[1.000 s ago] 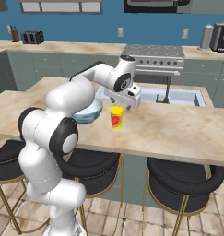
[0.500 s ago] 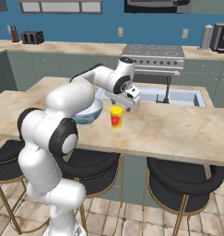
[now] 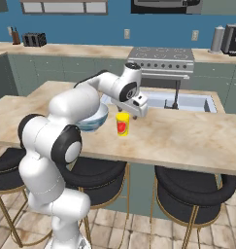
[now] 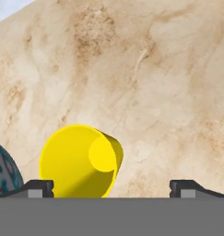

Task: Place the cup inside the bowl on the dining table and move the bowl to any counter.

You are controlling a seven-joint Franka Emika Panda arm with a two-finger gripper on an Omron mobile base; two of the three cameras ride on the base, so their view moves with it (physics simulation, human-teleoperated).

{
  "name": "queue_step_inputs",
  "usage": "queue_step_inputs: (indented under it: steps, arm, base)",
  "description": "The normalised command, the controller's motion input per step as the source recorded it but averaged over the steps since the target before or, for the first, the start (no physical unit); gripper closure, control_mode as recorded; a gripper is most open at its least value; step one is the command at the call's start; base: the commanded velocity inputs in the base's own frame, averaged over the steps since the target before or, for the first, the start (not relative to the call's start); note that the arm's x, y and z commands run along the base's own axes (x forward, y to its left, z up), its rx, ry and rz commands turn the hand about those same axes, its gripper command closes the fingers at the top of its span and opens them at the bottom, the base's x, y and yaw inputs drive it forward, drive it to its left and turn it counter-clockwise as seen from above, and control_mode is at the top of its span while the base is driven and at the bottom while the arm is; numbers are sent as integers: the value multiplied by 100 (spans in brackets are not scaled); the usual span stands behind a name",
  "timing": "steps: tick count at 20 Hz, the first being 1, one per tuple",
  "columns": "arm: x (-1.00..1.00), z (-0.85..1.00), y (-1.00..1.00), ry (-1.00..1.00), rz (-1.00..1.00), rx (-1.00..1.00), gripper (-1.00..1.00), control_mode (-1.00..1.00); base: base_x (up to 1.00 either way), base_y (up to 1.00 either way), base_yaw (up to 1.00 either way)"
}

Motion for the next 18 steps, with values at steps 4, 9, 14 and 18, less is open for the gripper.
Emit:
queue_step_inputs:
  steps: [4,9,14,18]
  arm:
    - [0,-1,0,0,0,0,-100,-100]
    - [0,-2,0,0,0,0,-100,-100]
    - [0,-11,0,0,0,0,-100,-100]
    - [0,-16,0,0,0,0,-100,-100]
  base:
    - [0,0,0]
    - [0,0,0]
    - [0,0,0]
    - [0,0,0]
